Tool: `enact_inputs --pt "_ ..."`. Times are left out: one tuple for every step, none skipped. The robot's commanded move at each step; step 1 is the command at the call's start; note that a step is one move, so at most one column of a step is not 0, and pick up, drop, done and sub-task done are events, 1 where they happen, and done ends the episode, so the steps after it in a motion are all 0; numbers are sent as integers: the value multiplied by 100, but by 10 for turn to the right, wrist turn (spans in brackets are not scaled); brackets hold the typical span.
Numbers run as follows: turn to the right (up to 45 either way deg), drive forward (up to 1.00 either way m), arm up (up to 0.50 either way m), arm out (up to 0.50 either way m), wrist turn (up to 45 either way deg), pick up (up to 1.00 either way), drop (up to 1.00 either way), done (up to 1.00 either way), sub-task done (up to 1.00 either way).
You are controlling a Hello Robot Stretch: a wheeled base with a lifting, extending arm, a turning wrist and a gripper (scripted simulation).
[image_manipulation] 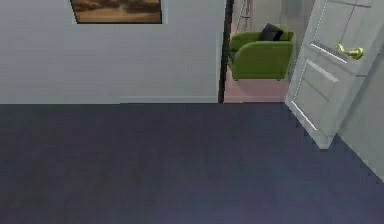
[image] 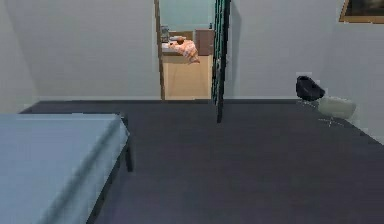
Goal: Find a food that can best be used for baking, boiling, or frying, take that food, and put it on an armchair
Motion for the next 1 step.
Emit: enact_inputs --pt "0 100 0 0 0 0 0 0 0"
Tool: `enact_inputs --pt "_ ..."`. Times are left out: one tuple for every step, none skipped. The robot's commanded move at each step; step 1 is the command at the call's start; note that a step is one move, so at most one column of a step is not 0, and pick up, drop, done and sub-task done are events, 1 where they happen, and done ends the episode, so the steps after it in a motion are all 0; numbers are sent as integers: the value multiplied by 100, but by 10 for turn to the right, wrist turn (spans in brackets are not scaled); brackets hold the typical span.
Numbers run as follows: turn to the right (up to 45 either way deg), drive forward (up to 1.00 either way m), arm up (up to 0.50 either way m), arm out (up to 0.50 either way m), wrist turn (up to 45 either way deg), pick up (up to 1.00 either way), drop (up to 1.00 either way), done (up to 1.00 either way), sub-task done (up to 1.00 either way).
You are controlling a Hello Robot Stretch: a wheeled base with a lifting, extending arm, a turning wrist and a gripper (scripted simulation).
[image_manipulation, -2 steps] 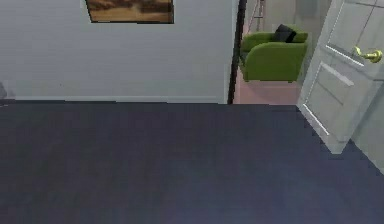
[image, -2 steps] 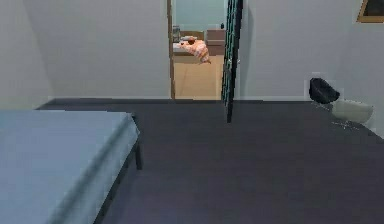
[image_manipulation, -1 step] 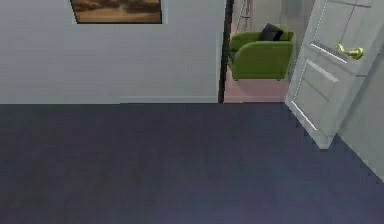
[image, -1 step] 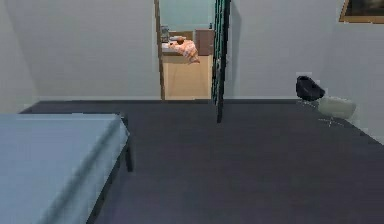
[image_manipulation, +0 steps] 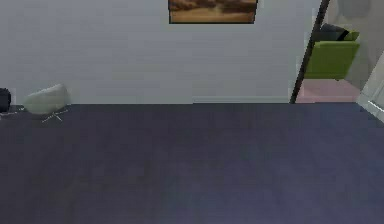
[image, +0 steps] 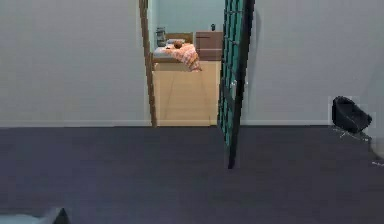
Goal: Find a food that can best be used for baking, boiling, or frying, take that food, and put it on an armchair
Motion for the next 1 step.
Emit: enact_inputs --pt "0 100 0 0 0 0 0 0 0"
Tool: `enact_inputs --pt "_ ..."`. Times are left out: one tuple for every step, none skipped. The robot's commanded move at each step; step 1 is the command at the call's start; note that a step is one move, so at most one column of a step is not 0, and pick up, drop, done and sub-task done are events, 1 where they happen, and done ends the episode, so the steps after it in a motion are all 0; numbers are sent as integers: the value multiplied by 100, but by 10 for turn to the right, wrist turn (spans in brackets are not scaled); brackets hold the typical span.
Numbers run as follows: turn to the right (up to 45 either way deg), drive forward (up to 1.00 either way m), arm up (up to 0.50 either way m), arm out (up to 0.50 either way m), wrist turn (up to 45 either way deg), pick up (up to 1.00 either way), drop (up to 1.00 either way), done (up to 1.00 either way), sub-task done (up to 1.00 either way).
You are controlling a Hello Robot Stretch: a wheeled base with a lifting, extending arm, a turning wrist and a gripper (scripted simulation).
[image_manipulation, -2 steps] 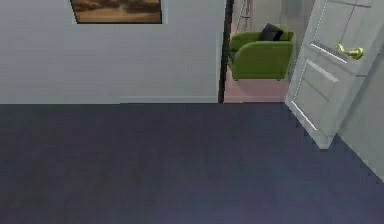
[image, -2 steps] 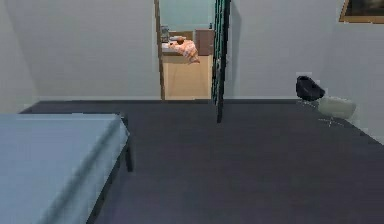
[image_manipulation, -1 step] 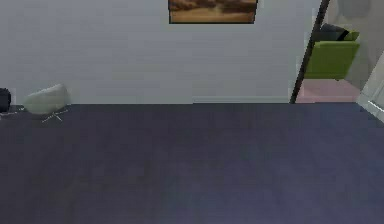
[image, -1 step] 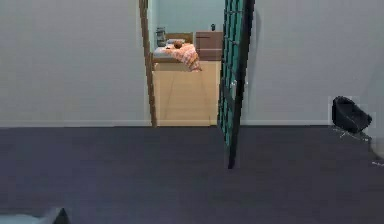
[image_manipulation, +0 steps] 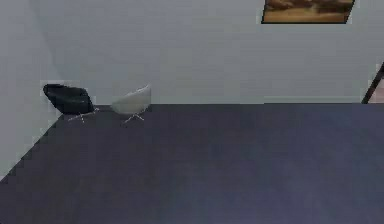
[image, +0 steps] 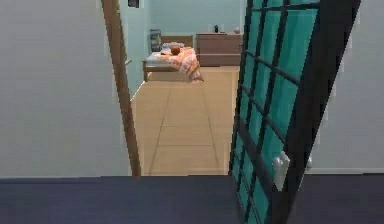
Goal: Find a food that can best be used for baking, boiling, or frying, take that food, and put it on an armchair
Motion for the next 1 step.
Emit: enact_inputs --pt "0 100 0 0 0 0 0 0 0"
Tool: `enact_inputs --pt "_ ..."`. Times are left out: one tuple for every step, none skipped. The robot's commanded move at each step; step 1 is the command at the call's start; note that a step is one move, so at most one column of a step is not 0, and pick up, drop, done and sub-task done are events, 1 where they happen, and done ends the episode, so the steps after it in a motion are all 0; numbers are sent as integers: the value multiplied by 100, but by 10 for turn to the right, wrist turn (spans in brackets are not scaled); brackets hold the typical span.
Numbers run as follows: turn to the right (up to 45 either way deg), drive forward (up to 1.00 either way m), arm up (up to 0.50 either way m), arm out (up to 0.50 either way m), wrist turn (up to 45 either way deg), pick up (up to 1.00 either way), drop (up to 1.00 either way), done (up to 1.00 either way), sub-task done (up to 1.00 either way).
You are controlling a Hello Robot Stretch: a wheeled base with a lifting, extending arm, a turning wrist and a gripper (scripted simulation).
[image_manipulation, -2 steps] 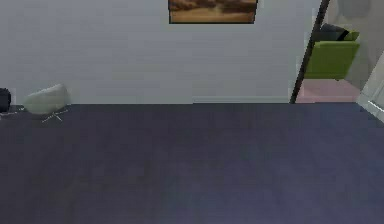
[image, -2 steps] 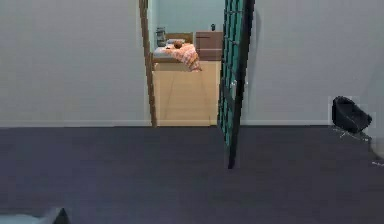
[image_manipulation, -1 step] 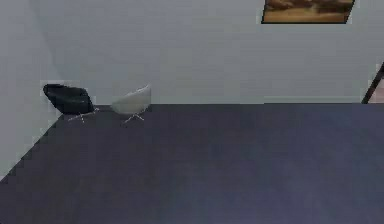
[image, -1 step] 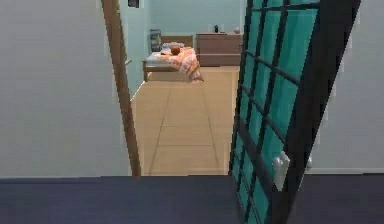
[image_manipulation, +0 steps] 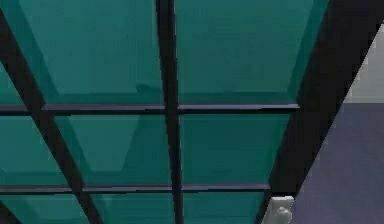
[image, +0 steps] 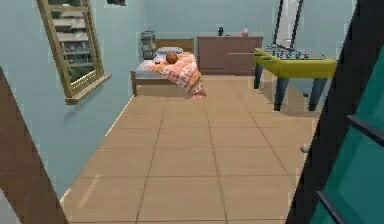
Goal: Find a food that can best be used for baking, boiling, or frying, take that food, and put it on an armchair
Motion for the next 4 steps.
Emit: enact_inputs --pt "0 70 0 0 0 0 0 0 0" --pt "120 0 0 0 0 0 0 0 0" --pt "0 100 0 0 0 0 0 0 0" --pt "0 100 0 0 0 0 0 0 0"
